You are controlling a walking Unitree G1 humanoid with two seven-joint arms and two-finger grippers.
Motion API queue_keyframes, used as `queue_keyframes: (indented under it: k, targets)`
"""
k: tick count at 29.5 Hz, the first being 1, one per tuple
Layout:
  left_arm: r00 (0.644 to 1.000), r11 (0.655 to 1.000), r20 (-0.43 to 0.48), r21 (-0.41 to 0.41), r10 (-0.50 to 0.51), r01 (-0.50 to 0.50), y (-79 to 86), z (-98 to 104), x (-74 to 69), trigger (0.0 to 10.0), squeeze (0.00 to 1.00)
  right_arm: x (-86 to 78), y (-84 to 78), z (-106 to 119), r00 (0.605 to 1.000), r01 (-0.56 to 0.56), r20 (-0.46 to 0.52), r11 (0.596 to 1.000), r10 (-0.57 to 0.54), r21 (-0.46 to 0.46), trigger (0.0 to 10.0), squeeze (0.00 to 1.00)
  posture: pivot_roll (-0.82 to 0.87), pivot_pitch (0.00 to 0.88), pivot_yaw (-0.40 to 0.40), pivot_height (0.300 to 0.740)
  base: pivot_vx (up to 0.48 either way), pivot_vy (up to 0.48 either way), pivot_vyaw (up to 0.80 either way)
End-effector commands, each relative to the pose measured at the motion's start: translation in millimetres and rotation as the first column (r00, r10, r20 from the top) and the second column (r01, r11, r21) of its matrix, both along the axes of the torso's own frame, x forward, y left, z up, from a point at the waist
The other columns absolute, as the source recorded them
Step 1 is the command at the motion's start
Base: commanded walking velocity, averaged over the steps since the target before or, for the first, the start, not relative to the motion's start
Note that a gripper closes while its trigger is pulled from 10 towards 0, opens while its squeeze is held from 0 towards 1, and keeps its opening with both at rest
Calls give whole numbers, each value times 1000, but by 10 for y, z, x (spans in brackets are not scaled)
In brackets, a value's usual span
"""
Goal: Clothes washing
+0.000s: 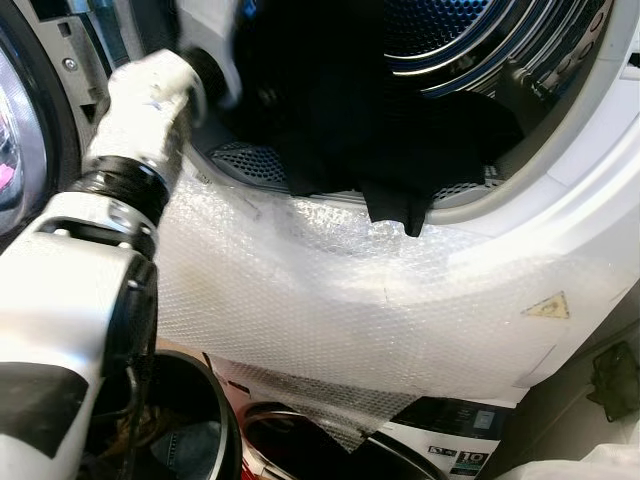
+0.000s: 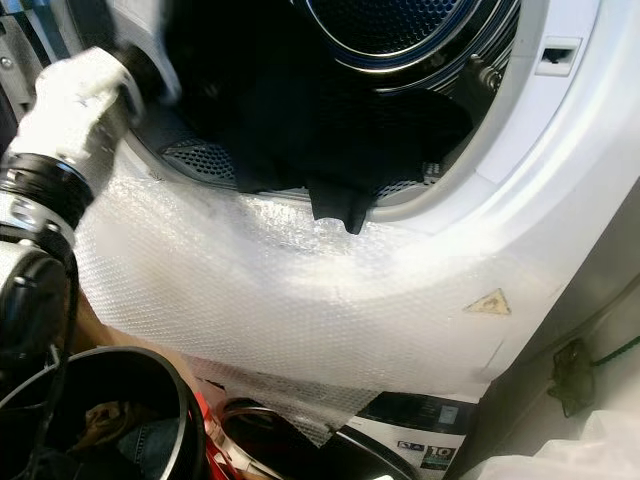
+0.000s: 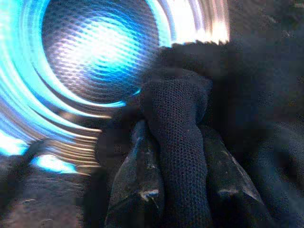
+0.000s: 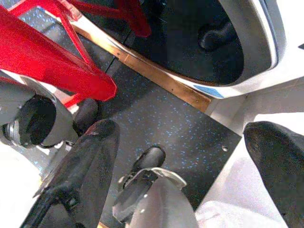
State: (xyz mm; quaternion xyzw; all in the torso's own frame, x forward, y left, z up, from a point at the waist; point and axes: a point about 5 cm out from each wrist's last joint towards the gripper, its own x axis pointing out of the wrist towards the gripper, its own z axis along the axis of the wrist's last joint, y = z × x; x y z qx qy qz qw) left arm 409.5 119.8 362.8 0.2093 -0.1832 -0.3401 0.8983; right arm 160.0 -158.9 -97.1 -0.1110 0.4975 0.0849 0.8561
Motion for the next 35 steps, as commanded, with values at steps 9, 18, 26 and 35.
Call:
queue_keyframes:
  k: [9, 18, 26, 35]
  targets:
    - [888, 935, -387, 144, -247, 323, -110, -552, -58, 10000, 0, -169, -49, -59, 998, 54, -26, 999, -54, -2, 10000, 0, -4, 0, 108, 740, 0, 0, 0]
    - [931, 973, -330, 112, -156, 203, -63, -502, -5, 10000, 0, -197, -33, -68, 998, 57, -26, 998, -57, 7, 10000, 0, -15, 0, 113, 740, 0, 0, 0]
    - [992, 955, -81, -275, 93, -112, -107, -3, 74, 10000, 0, -208, -65, -67, 998, 53, -19, 999, -53, 0, 10000, 0, -27, 0, 111, 740, 0, 0, 0]
    - [858, 760, 141, -549, 494, -347, 162, 871, -104, 10000, 0, -202, -116, -55, 997, 77, 14, 997, -77, -16, 10000, 0, -78, 11, 131, 740, 0, 0, 0]
